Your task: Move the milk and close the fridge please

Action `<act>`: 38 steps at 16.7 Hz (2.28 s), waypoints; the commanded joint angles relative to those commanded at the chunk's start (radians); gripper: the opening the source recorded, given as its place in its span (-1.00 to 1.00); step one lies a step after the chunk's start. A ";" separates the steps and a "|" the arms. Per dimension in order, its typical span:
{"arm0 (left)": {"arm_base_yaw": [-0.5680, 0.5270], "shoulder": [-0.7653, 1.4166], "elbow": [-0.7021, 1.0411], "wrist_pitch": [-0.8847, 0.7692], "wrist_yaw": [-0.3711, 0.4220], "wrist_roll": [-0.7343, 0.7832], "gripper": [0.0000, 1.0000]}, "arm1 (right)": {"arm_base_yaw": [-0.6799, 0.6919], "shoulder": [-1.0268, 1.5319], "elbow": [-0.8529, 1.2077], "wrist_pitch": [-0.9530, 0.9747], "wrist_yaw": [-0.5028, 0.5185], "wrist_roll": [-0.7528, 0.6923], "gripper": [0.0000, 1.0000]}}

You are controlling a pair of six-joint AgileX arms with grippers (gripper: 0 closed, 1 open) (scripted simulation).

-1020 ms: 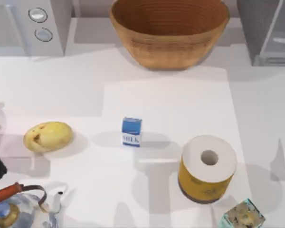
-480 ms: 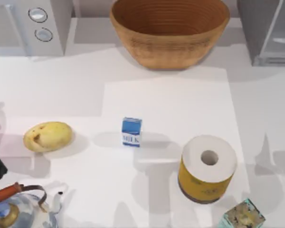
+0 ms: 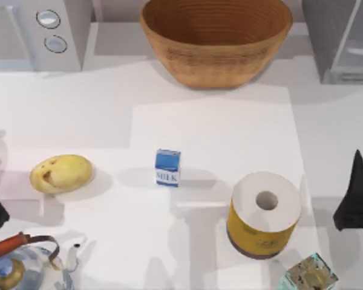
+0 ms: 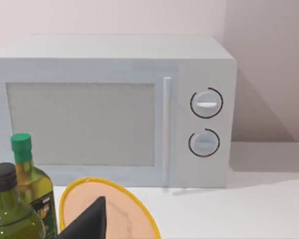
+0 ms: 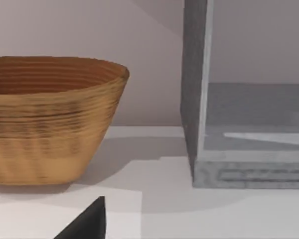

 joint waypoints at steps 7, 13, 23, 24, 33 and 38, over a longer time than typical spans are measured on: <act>0.000 0.000 0.000 0.000 0.000 0.000 1.00 | 0.097 0.086 0.003 0.082 0.097 0.002 1.00; 0.000 0.000 0.000 0.000 0.000 0.000 1.00 | 0.117 0.179 0.068 0.110 0.119 0.004 1.00; 0.000 0.000 0.000 0.000 0.000 0.000 1.00 | 0.267 0.880 0.566 0.335 0.297 0.019 1.00; 0.000 0.000 0.000 0.000 0.000 0.000 1.00 | 0.284 0.966 0.626 0.362 0.319 0.021 1.00; 0.000 0.000 0.000 0.000 0.000 0.000 1.00 | 0.377 1.649 1.077 0.577 0.505 0.032 1.00; 0.000 0.000 0.000 0.000 0.000 0.000 1.00 | 0.361 1.831 1.166 0.632 0.567 0.034 1.00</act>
